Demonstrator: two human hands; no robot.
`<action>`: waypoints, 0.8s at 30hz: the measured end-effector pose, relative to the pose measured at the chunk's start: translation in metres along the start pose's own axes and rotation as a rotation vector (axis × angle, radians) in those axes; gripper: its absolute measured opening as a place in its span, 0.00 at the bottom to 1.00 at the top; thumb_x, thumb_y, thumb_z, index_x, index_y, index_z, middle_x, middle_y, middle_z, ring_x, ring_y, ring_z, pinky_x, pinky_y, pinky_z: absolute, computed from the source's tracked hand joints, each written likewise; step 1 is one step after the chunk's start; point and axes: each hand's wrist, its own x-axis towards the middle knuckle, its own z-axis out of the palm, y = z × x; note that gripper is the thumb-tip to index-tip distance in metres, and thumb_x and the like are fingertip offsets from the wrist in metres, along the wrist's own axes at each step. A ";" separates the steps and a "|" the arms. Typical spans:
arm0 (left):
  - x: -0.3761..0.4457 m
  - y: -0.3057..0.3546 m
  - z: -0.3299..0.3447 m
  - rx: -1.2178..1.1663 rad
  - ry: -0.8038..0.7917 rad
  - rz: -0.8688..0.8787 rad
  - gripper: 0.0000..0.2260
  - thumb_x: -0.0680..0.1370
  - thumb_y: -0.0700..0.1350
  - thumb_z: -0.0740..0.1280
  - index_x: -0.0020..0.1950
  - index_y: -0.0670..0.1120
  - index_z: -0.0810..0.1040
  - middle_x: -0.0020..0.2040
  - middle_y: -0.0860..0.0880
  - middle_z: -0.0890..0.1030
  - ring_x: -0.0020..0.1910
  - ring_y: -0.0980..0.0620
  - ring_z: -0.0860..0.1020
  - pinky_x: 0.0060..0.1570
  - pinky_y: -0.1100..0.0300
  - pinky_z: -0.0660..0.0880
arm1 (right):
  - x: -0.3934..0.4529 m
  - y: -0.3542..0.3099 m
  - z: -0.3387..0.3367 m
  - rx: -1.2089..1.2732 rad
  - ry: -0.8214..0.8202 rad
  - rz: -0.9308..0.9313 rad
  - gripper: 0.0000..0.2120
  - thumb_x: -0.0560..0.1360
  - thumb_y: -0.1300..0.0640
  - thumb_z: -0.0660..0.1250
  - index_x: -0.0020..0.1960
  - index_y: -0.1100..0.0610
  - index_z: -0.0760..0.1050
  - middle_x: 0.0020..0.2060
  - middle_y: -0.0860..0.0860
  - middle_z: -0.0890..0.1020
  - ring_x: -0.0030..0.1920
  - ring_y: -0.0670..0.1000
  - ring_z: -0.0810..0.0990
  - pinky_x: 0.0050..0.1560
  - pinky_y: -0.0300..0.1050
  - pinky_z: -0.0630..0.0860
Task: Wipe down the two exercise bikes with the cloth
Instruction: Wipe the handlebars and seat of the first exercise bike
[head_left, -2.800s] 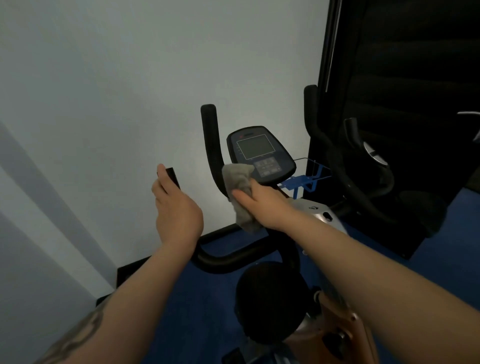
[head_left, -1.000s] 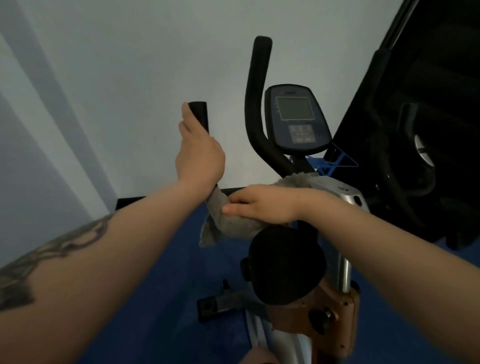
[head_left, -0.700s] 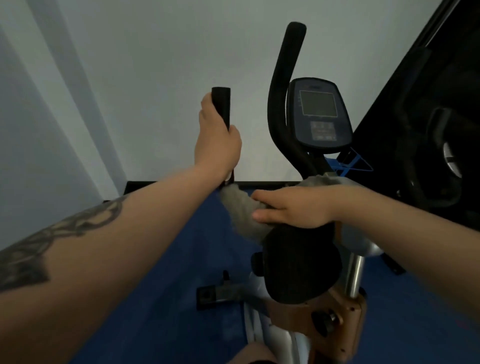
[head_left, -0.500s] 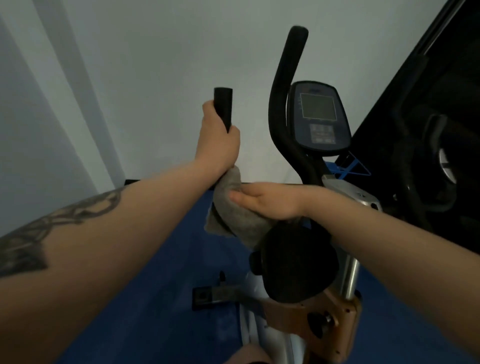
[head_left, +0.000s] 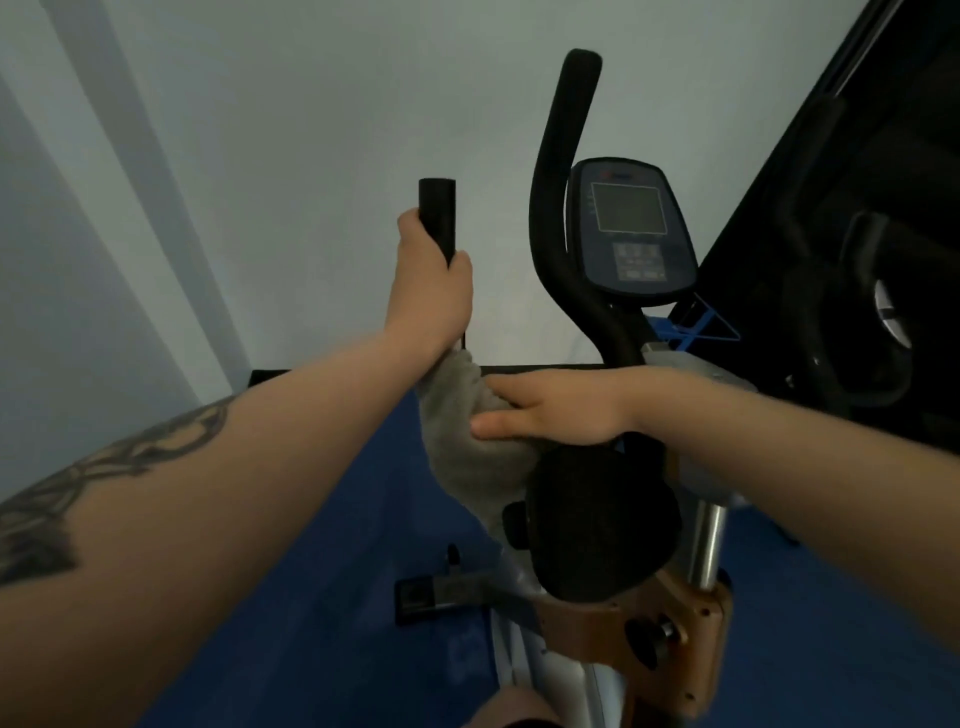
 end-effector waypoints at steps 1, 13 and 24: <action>0.000 0.001 0.000 0.016 -0.001 -0.005 0.22 0.81 0.40 0.58 0.74 0.44 0.56 0.62 0.38 0.73 0.57 0.39 0.76 0.54 0.44 0.77 | -0.005 0.004 -0.003 -0.025 -0.063 0.023 0.16 0.78 0.40 0.61 0.59 0.50 0.71 0.50 0.46 0.78 0.52 0.42 0.77 0.54 0.33 0.72; 0.000 0.001 0.000 0.012 0.009 -0.011 0.21 0.81 0.39 0.58 0.73 0.44 0.57 0.62 0.38 0.73 0.57 0.37 0.76 0.55 0.42 0.77 | 0.009 -0.007 0.010 -0.030 0.094 -0.003 0.14 0.79 0.38 0.58 0.50 0.46 0.74 0.47 0.43 0.78 0.47 0.39 0.75 0.48 0.31 0.68; 0.000 0.000 0.001 0.013 0.018 -0.001 0.20 0.81 0.41 0.58 0.72 0.45 0.58 0.61 0.38 0.73 0.55 0.38 0.77 0.53 0.42 0.78 | 0.006 -0.018 0.015 -0.012 0.277 0.059 0.17 0.80 0.36 0.52 0.39 0.44 0.71 0.40 0.44 0.77 0.45 0.47 0.78 0.52 0.47 0.72</action>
